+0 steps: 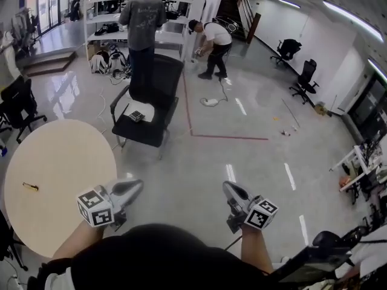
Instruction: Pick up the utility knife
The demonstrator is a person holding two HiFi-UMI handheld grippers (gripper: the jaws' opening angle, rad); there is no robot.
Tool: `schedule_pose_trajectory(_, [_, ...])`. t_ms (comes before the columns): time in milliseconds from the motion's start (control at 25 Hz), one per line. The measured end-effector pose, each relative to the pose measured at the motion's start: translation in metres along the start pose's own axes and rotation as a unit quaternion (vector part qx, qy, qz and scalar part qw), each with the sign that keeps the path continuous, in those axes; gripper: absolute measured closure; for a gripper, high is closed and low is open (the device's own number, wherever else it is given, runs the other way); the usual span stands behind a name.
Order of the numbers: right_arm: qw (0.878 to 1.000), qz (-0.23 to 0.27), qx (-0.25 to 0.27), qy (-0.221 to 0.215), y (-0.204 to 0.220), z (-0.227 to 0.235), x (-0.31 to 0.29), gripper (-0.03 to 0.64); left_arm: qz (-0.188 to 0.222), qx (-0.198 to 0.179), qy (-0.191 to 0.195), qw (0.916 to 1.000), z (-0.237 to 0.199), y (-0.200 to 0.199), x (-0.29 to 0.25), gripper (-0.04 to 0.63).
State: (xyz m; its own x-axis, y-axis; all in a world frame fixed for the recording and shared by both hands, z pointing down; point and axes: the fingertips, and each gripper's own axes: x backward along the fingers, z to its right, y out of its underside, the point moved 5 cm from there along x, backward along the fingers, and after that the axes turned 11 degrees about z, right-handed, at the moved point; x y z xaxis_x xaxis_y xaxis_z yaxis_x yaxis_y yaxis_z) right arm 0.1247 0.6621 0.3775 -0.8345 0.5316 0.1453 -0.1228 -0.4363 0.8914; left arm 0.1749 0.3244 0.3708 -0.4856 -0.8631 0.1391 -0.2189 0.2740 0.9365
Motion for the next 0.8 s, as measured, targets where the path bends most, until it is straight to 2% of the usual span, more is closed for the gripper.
schedule_pose_trajectory(200, [0.999,-0.001,0.006,-0.05,-0.048,0.085,-0.012,0.603,0.005,-0.018,-0.028,0.9994,0.014,0.011,-0.08,0.595])
schedule_pose_trajectory(400, [0.997,-0.006,-0.012,-0.082,-0.072,0.15,-0.027,0.603,0.009,-0.032,-0.068,0.9972,0.017,0.013,-0.129,0.595])
schedule_pose_trajectory(600, [0.992,-0.024,-0.027,-0.118,-0.073,0.187,-0.06,0.603,0.013,-0.03,-0.121,0.9921,0.008,0.017,-0.139,0.595])
schedule_pose_trajectory(800, [0.984,-0.054,-0.031,-0.165,-0.067,0.193,-0.118,0.603,0.029,-0.029,-0.171,0.9844,-0.01,0.01,-0.129,0.595])
